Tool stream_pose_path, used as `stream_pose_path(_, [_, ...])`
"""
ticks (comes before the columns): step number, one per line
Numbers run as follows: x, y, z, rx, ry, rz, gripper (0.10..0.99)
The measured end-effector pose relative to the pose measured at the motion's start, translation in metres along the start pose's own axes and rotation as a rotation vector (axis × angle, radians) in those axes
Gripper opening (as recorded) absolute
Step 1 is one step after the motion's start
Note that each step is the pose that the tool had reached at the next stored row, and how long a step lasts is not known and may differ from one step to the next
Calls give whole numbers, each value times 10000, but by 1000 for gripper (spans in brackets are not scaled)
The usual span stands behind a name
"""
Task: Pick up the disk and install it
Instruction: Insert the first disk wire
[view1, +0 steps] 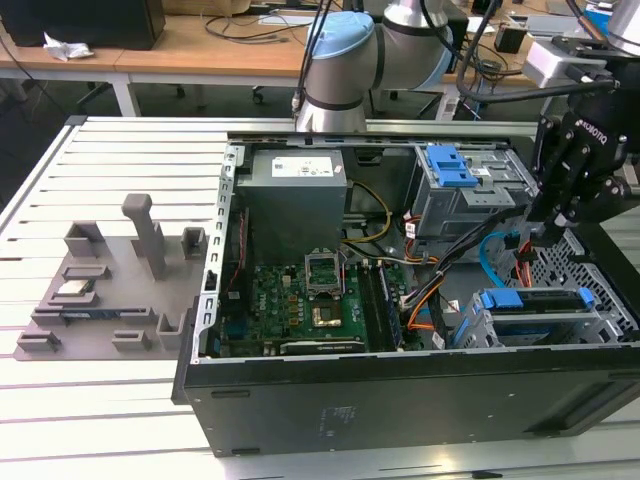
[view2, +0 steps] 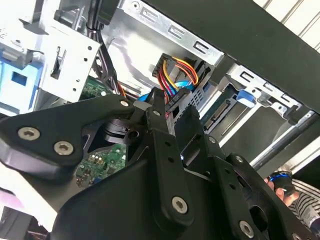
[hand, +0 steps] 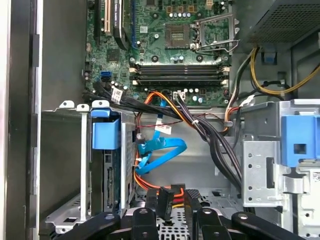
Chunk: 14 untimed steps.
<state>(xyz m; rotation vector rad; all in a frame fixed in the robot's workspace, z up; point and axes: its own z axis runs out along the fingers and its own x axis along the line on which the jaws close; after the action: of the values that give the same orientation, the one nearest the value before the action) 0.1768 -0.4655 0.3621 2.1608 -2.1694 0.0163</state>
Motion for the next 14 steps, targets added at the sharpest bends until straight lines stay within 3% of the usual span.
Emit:
stream_pose_path(4, [20, -8, 78, 0, 23, 7, 361])
stream_pose_path(9, [24, -63, 91, 0, 95, 9, 361])
stream_pose_path(14, [25, -68, 90, 0, 124, 11, 361])
